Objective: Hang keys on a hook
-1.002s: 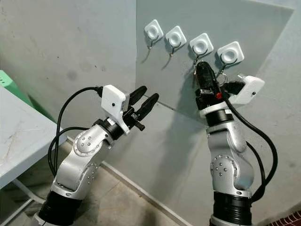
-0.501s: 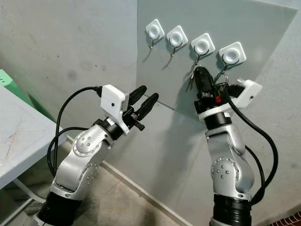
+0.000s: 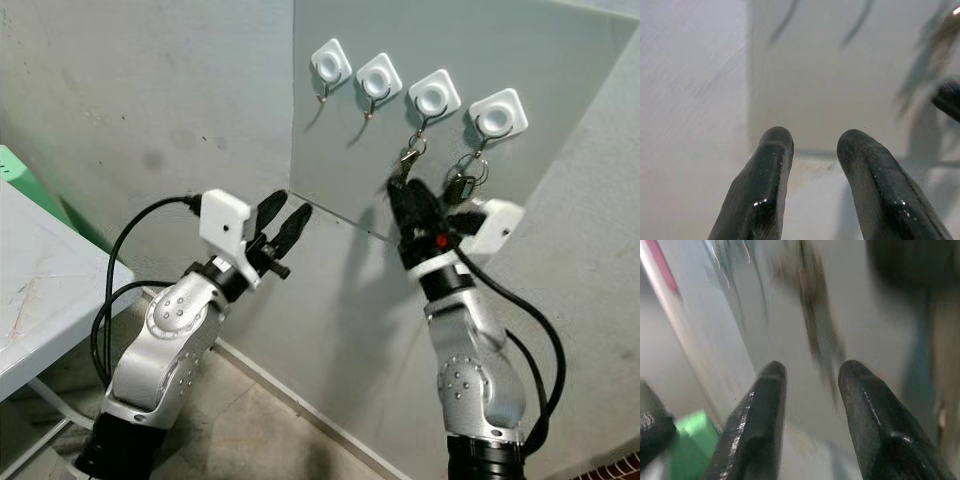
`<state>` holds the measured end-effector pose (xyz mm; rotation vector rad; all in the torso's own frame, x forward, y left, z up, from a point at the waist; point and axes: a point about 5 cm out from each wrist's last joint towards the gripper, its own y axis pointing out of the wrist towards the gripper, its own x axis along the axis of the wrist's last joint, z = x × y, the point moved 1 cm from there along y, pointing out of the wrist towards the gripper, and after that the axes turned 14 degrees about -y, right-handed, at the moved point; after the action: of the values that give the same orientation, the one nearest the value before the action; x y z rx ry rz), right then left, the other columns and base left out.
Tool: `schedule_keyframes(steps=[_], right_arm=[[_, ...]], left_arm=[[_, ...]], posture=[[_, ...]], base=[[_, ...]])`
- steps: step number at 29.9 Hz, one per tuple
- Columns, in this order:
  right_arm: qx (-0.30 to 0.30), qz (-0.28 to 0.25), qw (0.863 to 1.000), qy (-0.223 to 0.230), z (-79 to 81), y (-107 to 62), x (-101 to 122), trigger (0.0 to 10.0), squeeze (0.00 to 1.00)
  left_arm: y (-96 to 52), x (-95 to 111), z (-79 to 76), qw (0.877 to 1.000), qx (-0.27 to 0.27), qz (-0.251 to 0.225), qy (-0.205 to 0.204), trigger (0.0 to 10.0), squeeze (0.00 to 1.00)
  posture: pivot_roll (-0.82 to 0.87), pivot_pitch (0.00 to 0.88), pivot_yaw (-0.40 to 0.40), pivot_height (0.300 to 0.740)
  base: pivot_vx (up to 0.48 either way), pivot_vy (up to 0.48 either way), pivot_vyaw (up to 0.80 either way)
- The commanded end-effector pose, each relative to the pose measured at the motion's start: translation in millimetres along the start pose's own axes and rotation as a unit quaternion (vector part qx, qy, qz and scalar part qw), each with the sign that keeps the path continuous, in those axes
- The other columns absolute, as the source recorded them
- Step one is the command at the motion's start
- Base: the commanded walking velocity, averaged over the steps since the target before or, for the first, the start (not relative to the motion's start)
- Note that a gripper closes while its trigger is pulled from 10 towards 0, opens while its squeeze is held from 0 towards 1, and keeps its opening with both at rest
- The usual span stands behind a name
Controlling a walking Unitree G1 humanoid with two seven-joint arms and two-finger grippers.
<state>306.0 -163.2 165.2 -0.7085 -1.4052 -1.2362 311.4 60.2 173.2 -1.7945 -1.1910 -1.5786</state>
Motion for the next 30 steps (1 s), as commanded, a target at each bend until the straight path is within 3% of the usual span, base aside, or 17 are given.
schedule_keyframes(steps=[1,3,4,8,11,13,14,15,17,19,20,22,28,30], right_arm=[[0.002,0.021,1.000,-0.010,-1.6,-4.5,-11,10.0,1.00],[0.000,0.036,0.999,-0.028,-2.9,-7.9,-19,10.0,1.00],[-0.004,0.058,0.998,-0.037,-5.7,-13.9,-33,10.0,1.00],[-0.010,0.082,0.996,-0.043,-8.9,-22.6,-49,10.0,1.00],[-0.042,0.121,0.988,-0.090,-18.9,-41.3,-75,10.0,1.00],[-0.045,0.133,0.985,-0.096,-20.6,-46.0,-82,10.0,1.00],[-0.043,0.174,0.978,-0.104,-23.4,-59.0,-99,10.0,0.00],[-0.043,0.174,0.978,-0.104,-23.4,-59.0,-99,10.0,0.00],[-0.046,0.223,0.968,-0.108,-26.7,-76.4,-120,10.0,0.00],[-0.044,0.240,0.965,-0.101,-26.8,-82.7,-126,10.0,0.00],[-0.049,0.269,0.957,-0.094,-28.1,-95.6,-139,10.0,0.00],[-0.055,0.282,0.953,-0.092,-28.9,-101.3,-144,10.0,0.00],[-0.084,0.416,0.900,-0.104,-34.0,-154.6,-179,10.0,0.00],[-0.102,0.464,0.875,-0.091,-32.5,-177.0,-190,10.0,0.00]], left_arm=[[-3.4,-8,8.3,1.000,0.025,0.008,-0.007,10.0,0.00],[-5.8,-15,13.2,0.999,0.035,0.014,0.004,10.0,0.00],[-10.2,-27,20.9,0.998,0.053,0.030,0.000,10.0,0.00],[-16.7,-43,29.5,0.996,0.073,0.048,-0.013,10.0,0.00],[-31.8,-71,45.3,0.990,0.116,0.079,-0.027,10.0,0.00],[-35.4,-77,48.2,0.988,0.122,0.087,-0.023,10.0,0.00],[-43.3,-91,53.2,0.985,0.134,0.105,-0.021,10.0,0.00],[-43.3,-91,53.2,0.985,0.134,0.105,-0.021,10.0,0.00],[-54.3,-108,59.6,0.981,0.146,0.129,-0.022,10.0,0.00],[-58.7,-114,61.7,0.978,0.151,0.141,-0.016,10.0,0.00],[-67.5,-125,64.9,0.974,0.158,0.161,-0.020,10.0,0.00],[-71.3,-130,65.9,0.972,0.161,0.167,-0.026,10.0,0.00],[-98.6,-162,68.3,0.954,0.177,0.234,-0.065,10.0,0.00],[-117.5,-179,71.7,0.931,0.205,0.296,-0.054,10.0,0.00]], posture=[[0.10,0.000,-0.055,0.740],[0.10,0.000,-0.059,0.740],[0.10,0.000,-0.060,0.740],[0.10,0.000,-0.059,0.740],[0.10,0.000,-0.057,0.740],[0.10,0.000,-0.057,0.740],[0.10,0.000,-0.057,0.740],[0.10,0.000,-0.057,0.740],[0.10,0.000,-0.054,0.740],[0.10,0.000,-0.057,0.740],[0.10,0.000,-0.057,0.740],[0.09,0.000,-0.054,0.740],[0.10,0.000,-0.052,0.740],[0.09,0.000,-0.052,0.740]], base=[[0.000,0.000,0.00],[0.000,0.000,0.00],[0.000,0.000,0.00],[0.000,0.000,0.00],[0.000,0.000,0.00],[0.000,0.000,0.00],[0.000,0.000,0.00],[0.000,0.000,0.00],[0.000,0.000,0.00],[0.000,0.000,0.00],[0.000,0.000,0.00],[0.000,0.000,0.00],[0.000,0.000,0.00],[0.000,0.000,0.00]])
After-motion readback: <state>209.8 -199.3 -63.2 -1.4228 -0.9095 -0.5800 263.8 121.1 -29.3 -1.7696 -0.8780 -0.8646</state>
